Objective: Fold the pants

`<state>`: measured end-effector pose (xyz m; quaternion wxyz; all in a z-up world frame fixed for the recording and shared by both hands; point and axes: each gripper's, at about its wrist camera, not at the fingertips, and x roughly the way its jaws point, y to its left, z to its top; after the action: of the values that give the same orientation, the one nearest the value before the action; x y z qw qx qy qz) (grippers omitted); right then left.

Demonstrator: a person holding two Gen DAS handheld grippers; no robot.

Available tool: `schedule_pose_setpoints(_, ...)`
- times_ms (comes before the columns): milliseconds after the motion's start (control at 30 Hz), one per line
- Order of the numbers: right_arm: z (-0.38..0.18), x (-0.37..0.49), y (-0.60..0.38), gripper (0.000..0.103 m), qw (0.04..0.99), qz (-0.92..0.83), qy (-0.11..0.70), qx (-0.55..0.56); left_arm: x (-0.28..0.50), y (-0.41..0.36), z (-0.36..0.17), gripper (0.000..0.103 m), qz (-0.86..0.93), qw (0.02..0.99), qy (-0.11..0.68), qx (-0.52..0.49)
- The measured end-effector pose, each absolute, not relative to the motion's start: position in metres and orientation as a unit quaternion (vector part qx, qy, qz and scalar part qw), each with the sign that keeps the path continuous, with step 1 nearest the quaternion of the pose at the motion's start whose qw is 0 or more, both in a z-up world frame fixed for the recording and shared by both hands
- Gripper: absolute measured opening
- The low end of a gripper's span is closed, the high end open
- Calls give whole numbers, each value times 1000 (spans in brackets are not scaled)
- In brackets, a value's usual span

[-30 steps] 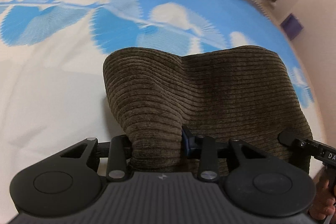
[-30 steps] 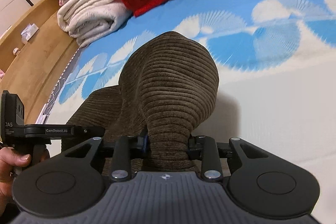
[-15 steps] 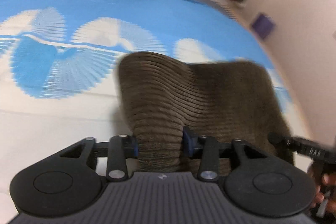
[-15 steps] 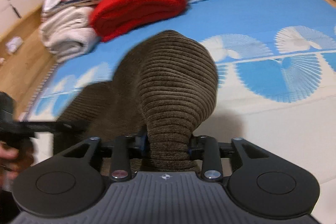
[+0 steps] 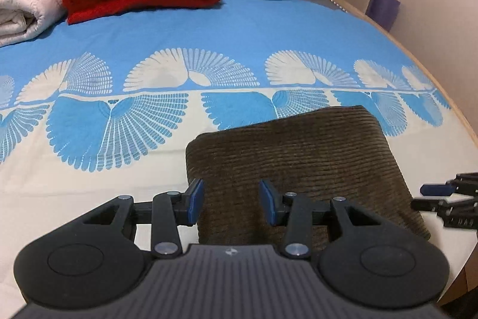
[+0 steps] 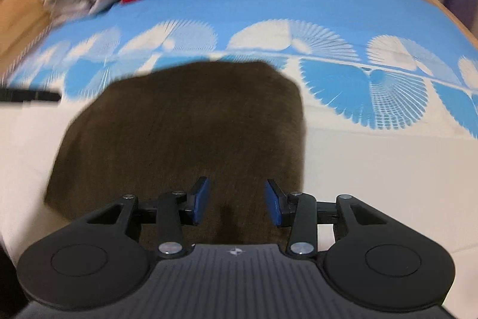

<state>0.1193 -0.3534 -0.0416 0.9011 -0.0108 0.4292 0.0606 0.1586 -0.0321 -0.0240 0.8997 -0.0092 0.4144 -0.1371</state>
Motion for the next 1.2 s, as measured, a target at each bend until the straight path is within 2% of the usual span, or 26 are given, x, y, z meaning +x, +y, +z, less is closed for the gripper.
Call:
schedule_pose_setpoints(167,-49,108,-336,44,890,85,447,-42,156,-36,-26,44,-145,896,419,-6)
schedule_pose_setpoints(233,-57,106,-329,43,879,108,462,-54,157,-40,-33,41,-158,887,435,-1)
schedule_pose_setpoints(333,-79,103,-316,42,853,123,493,-118,163,-54,-69,29,-186,833,519,42)
schedule_pose_setpoints(433,-79,105,-312,43,851,123,495,-123,161,-65,-100,32,-166,801,564,116)
schedule_pose_setpoints(533,-74,105,-306,43,849,124,496,-135,168,-53,-86,32,-150,815,555,73)
schedule_pose_setpoints(600,-68,109,-307,43,853,125,491,-124,170,-45,-68,33,-131,842,519,59)
schedule_pose_setpoints(667,-54,114,-312,42,874,122,462,-88,170,-41,-56,33,-120,863,488,50)
schedule_pose_setpoints(767,-37,126,-323,48,908,74,410,-41,171,-42,-49,33,-110,880,462,31)
schedule_pose_setpoints(1033,-30,184,-340,48,938,-44,342,19,174,-85,-54,33,-142,883,443,68)
schedule_pose_setpoints(1100,-37,202,-344,48,936,-56,345,38,171,-94,-74,35,-141,866,469,105)
schedule_pose_setpoints(1200,-66,230,-341,50,906,-70,416,27,168,-100,-83,38,-138,866,462,133)
